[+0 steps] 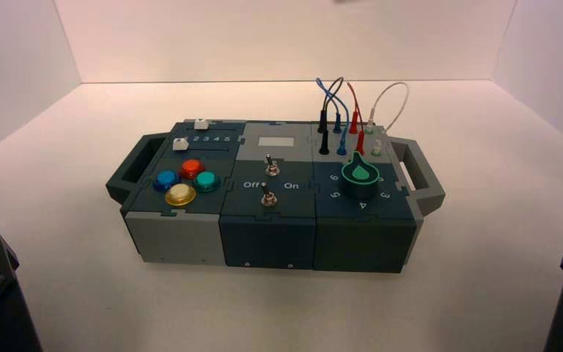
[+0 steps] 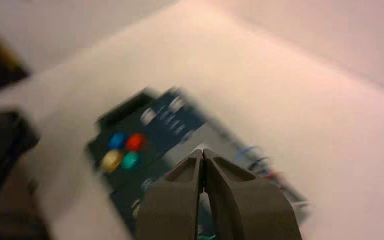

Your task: Push the yellow button with the right gripper.

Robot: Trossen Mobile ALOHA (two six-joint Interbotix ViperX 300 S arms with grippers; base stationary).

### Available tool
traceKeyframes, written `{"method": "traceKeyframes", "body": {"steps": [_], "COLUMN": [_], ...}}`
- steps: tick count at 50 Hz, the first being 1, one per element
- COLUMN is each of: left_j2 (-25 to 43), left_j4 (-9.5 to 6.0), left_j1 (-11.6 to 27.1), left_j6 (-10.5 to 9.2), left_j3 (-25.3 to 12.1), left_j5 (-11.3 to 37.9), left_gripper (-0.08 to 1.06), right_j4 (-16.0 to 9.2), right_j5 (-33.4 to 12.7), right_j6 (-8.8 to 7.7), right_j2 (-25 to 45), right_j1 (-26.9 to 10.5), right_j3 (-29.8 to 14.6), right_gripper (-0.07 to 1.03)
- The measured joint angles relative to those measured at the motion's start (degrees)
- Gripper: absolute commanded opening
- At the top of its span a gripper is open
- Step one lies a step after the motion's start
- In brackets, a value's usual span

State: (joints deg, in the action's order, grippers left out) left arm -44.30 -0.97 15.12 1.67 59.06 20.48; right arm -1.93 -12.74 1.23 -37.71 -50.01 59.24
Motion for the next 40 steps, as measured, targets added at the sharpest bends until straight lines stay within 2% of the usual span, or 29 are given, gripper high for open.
{"method": "traceKeyframes", "body": {"steps": [6, 11, 13, 15, 16, 19, 20, 22, 26, 31, 40], "left_j2": [0.7, 1.32, 1.76, 1.93, 2.46, 2.9, 2.99, 3.43, 3.96, 4.75, 6.24], "left_j4": [0.0, 0.0, 0.0, 0.0, 0.0, 0.0, -0.09, -0.44, -0.7, -1.41, -1.93], "left_j1": [0.0, 0.0, 0.0, -0.09, 0.0, -0.09, 0.0, 0.0, 0.0, 0.62, 2.72], "left_j6": [0.44, 0.88, 0.97, 1.05, 1.05, 1.05, 1.05, 1.05, 1.05, 1.05, 1.05], "left_j3": [-1.23, -2.29, -3.25, -3.6, -4.48, -5.8, -5.89, -7.29, -8.7, -10.9, -12.22], "left_j5": [4.57, 8.17, 11.6, 12.74, 15.38, 19.34, 19.6, 23.29, 26.81, 33.49, 39.2], "left_gripper": [-0.03, -0.03, -0.03, -0.03, -0.03, -0.03, -0.03, -0.03, -0.03, -0.03, -0.03], "right_j4": [-0.44, -0.7, -0.79, -1.05, -1.14, -1.67, -1.67, -2.37, -2.9, -4.48, -7.91], "right_j5": [-2.64, -4.39, -5.27, -6.06, -6.5, -7.56, -7.65, -8.44, -9.14, -10.02, -10.37], "right_j6": [0.09, 0.0, 0.09, 0.09, 0.09, 0.09, 0.09, 0.09, 0.09, 0.09, 0.09], "right_j2": [5.01, 8.44, 9.84, 11.16, 11.78, 13.36, 13.62, 15.03, 16.52, 19.69, 24.35], "right_j1": [-5.19, -7.29, -7.91, -8.53, -8.79, -9.67, -9.76, -10.55, -11.51, -13.54, -14.59], "right_j3": [-2.72, -4.92, -5.89, -6.68, -7.12, -8.17, -8.26, -9.14, -10.11, -11.51, -13.45], "right_gripper": [-0.02, -0.02, -0.02, -0.02, -0.02, -0.02, -0.02, -0.02, -0.02, -0.02, -0.02]}}
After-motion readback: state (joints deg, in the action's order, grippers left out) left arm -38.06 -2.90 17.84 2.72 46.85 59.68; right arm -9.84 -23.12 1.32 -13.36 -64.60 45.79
